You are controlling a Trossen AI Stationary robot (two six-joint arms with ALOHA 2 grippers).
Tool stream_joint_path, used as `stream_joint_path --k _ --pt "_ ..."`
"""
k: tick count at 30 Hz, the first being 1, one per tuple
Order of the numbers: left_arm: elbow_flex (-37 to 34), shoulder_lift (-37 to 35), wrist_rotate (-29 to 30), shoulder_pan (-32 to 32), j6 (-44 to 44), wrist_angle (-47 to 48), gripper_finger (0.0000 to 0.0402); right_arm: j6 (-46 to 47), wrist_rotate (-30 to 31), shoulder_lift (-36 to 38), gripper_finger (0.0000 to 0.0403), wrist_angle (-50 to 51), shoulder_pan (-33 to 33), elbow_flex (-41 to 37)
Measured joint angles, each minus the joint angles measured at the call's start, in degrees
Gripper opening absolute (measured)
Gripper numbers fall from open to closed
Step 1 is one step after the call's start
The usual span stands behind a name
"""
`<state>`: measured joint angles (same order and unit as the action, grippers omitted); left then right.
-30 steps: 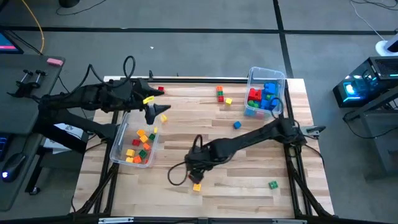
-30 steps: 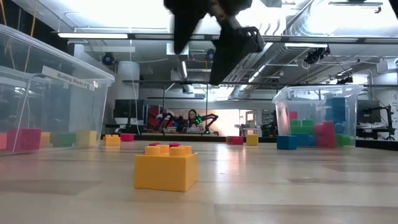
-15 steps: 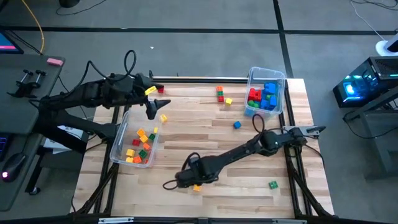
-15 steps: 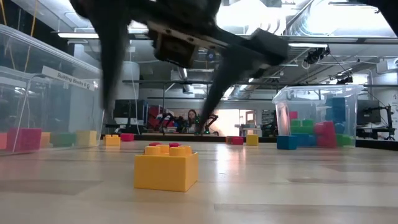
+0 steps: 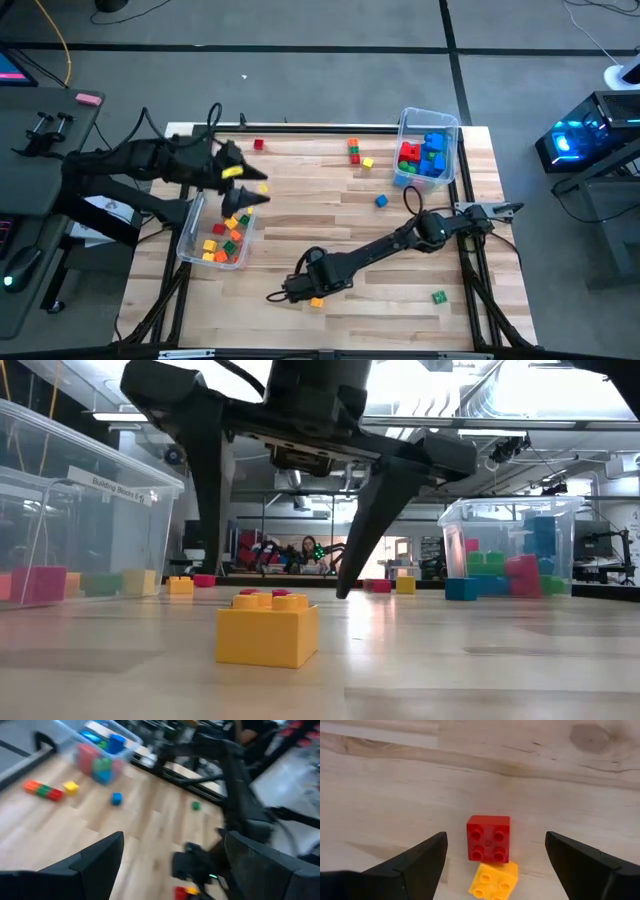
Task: Sort blocks by size
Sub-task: Put the small red game piece into the left transparent bin
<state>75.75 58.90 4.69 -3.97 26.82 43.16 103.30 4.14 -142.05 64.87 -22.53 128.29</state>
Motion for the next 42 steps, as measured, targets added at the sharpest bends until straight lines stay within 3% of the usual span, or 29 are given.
stream_joint_path --k 4,10,17,20,27,32,38,42 --pt "0.0 -0.1 3.5 -7.3 4.4 -1.0 0.0333 0.3 0.3 -1.0 0.0332 -1.2 -0.5 0.0" --pt "0.0 0.3 14.6 -18.1 9.2 -1.6 0.0333 -1.2 1.4 -2.7 0.0332 -0.3 -0.8 0.0" --pt "0.0 0.3 19.9 -23.8 10.5 -5.8 0.0333 -4.5 1.5 -3.2 0.0322 -0.4 -0.8 0.1" --pt "0.0 0.3 20.4 -24.2 10.6 -7.2 0.0333 -5.4 1.4 -3.4 0.0286 0.5 -0.8 0.0" --pt "0.0 0.3 22.7 -24.2 9.8 -9.1 0.0333 -4.8 2.9 -3.3 0.015 1.6 -1.3 0.0" --pt "0.0 -0.4 22.7 -23.5 5.0 -15.8 0.0333 -7.0 5.6 -3.2 0.0138 1.8 -1.4 0.0" --pt "0.0 -2.5 19.8 -22.2 -6.6 -26.1 0.0333 -14.6 18.7 0.8 0.0138 3.3 1.0 -0.3" --pt "0.0 -3.3 19.9 -22.1 -14.5 -30.4 0.0333 -27.8 27.7 6.1 0.0138 -4.4 4.1 0.0"
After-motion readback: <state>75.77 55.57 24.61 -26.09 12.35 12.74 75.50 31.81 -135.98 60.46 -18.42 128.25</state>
